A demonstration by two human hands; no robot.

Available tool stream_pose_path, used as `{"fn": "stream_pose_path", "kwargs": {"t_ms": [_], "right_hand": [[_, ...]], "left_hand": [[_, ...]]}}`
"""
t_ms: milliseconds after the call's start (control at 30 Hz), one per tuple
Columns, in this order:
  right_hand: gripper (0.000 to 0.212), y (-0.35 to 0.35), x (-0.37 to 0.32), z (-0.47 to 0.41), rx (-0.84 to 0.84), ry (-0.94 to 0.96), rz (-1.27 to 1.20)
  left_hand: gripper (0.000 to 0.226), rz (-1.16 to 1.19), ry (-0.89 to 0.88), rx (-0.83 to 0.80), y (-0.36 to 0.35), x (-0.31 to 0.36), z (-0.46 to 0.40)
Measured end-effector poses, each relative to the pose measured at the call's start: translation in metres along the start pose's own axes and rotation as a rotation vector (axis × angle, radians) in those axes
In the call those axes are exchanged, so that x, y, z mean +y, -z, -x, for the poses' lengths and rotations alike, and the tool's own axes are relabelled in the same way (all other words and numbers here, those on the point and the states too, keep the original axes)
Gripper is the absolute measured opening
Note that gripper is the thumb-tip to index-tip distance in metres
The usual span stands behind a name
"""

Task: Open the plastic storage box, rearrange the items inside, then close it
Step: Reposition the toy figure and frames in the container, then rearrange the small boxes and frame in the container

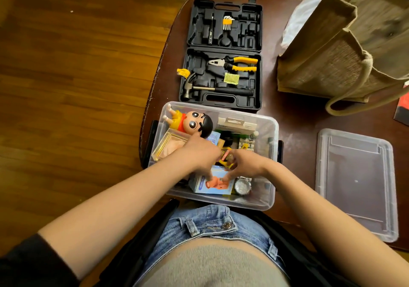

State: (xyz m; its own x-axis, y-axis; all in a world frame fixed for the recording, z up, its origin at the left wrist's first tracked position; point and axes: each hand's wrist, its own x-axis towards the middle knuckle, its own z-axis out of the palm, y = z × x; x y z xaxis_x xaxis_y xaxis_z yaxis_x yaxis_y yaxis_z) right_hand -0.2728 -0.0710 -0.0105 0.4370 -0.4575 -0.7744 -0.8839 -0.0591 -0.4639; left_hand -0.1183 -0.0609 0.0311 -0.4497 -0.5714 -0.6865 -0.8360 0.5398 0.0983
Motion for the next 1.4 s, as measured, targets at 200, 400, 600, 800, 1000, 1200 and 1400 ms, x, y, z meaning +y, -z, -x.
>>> {"fn": "stream_pose_path", "kwargs": {"t_ms": [200, 400, 600, 800, 1000, 1200, 1400], "right_hand": [[0.003, -0.016, 0.011, -0.005, 0.071, -0.192, 0.48], [0.02, -0.041, 0.018, -0.015, 0.109, -0.221, 0.542], [0.027, -0.008, 0.015, -0.012, 0.297, -0.238, 0.396], [0.026, 0.024, 0.013, -0.017, 0.125, -0.201, 0.169], [0.015, -0.008, 0.018, -0.012, -0.148, -0.134, 0.432], [0.022, -0.04, 0.023, -0.015, 0.081, -0.196, 0.569], [0.027, -0.049, 0.028, -0.024, 0.118, -0.232, 0.667]], "left_hand": [[0.042, 0.078, -0.033, -0.087, 0.003, -0.007, -0.009], [0.039, 0.14, -0.059, -0.086, 0.006, -0.013, -0.009], [0.036, 0.138, -0.081, -0.109, 0.006, -0.015, -0.009], [0.034, 0.141, -0.091, -0.163, 0.008, -0.015, -0.012], [0.034, 0.155, -0.098, -0.159, 0.007, -0.016, -0.012], [0.033, 0.149, -0.1, -0.151, 0.007, -0.016, -0.011], [0.034, 0.149, -0.096, -0.147, 0.008, -0.016, -0.009]]}}
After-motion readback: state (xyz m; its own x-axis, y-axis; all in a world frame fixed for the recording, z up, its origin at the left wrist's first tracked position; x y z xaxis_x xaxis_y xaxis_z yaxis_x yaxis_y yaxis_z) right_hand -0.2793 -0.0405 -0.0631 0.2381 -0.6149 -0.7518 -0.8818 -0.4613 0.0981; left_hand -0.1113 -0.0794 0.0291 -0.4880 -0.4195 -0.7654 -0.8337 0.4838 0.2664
